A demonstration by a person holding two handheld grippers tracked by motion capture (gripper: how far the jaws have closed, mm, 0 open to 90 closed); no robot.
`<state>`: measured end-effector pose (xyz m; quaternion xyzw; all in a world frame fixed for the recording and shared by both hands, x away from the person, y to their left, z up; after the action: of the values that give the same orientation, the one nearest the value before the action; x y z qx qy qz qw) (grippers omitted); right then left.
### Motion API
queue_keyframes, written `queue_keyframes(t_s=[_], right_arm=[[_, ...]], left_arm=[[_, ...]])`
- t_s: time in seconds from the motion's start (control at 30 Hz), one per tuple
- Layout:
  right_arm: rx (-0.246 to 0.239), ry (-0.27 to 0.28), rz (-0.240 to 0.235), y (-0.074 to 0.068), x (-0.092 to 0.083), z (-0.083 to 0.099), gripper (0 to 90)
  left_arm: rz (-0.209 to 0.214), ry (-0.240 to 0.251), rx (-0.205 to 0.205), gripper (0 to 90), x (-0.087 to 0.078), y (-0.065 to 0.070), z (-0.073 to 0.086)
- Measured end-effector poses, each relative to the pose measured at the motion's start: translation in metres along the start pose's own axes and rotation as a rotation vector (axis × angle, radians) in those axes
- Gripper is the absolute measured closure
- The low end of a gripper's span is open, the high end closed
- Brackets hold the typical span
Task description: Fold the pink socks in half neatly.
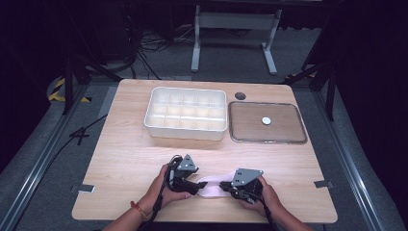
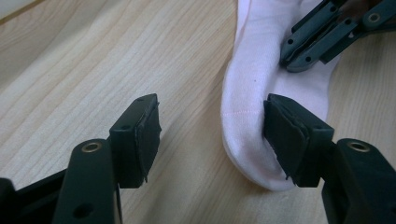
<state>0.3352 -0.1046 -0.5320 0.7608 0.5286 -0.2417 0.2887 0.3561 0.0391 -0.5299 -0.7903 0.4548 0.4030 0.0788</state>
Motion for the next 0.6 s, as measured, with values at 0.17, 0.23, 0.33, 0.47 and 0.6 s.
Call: queue_keyframes(t_s=[0.17,0.23,0.33,0.47,0.6], right_arm=[[0.002,-0.002,0.008,0.0009,0.0010,-0.0006,86.5],[0.003,-0.001,0.010,0.0012,0.0019,-0.0011,86.6],[-0.004,-0.002,0.014,0.0025,0.0030,-0.0019,86.6],[-0.004,-0.001,0.017,0.0042,0.0040,-0.0019,86.6],[0.005,0.001,0.018,0.0048,0.0053,-0.0032,86.7]], left_arm=[[-0.033,-0.037,0.051,36.6,0.0055,0.0017,0.0019],[-0.044,-0.041,0.063,36.6,0.0065,0.0021,0.0012],[-0.047,-0.048,0.079,36.7,0.0068,0.0020,0.0008],[-0.046,-0.067,0.087,41.6,0.0053,0.0022,0.0007],[-0.035,-0.066,0.069,53.8,0.0033,-0.0005,0.0000]])
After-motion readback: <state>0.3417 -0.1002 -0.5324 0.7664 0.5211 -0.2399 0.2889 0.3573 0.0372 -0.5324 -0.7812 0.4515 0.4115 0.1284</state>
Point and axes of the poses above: each handheld gripper's, and its own axes: x roughly forward along the jaws, z roughly out of its underside, y roughly to its right, the point moved 8 cm from there along x, roughly forward along the jaws, and after that the axes turned 10 degrees about -x, right-handed, at the moved point
